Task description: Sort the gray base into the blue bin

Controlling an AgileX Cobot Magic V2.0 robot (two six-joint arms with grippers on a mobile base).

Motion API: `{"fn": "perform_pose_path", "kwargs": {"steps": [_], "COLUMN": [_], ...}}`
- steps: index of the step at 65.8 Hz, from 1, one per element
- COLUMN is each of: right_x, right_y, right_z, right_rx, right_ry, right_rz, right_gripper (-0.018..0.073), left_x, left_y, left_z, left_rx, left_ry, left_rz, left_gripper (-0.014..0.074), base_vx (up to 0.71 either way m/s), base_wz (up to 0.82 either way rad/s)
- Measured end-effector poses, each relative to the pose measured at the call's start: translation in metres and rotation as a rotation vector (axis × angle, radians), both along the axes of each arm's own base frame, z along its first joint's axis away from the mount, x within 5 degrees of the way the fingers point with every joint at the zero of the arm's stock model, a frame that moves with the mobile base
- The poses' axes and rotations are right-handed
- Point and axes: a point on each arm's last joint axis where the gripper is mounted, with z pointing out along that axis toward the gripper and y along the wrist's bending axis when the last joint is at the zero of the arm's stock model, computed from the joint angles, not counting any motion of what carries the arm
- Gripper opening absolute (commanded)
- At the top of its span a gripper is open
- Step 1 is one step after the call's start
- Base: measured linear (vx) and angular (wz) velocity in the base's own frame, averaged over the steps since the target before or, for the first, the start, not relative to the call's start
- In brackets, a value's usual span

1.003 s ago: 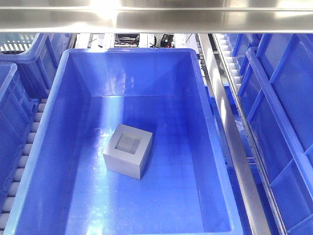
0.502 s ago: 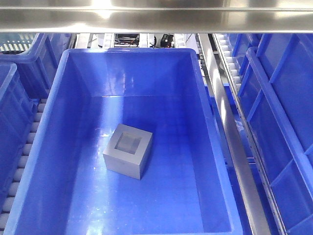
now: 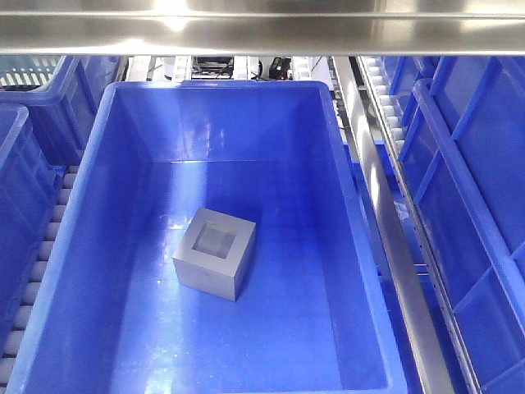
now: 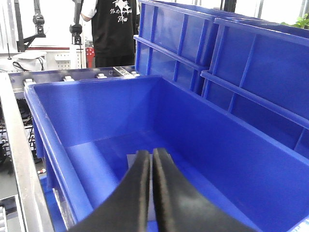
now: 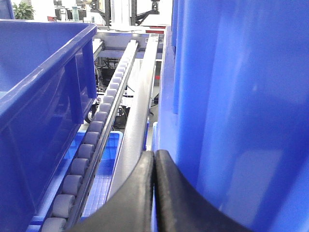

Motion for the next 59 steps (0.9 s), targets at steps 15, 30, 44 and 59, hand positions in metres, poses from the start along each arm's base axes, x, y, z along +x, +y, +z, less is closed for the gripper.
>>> {"fn": "perform_pose_path", "kwargs": {"steps": [15, 30, 44, 59], "right_x": [0.000, 0.000, 0.000, 0.000], "right_y": [0.000, 0.000, 0.000, 0.000], "right_z": [0.000, 0.000, 0.000, 0.000], "right_rx": [0.000, 0.000, 0.000, 0.000], "right_ry": [0.000, 0.000, 0.000, 0.000], "right_rz": [0.000, 0.000, 0.000, 0.000], "right_gripper": [-0.0009, -0.0009, -0.0009, -0.0009], "left_x": [0.000, 0.011, 0.019, 0.024], "left_y": [0.001, 0.010, 0.024, 0.031], "left_z": [0.000, -0.021, -0.047, -0.081], "left_rx": [0.018, 0.077, 0.087, 0.099], "left_ry": [-0.009, 0.029, 0.094, 0.085], "left_rz": [0.009, 0.243, 0.513, 0.612], "left_gripper": [-0.0007, -0.0007, -0.0007, -0.0006], "base_vx": [0.00, 0.00, 0.00, 0.00], "base_wz": [0.00, 0.00, 0.00, 0.00]}}
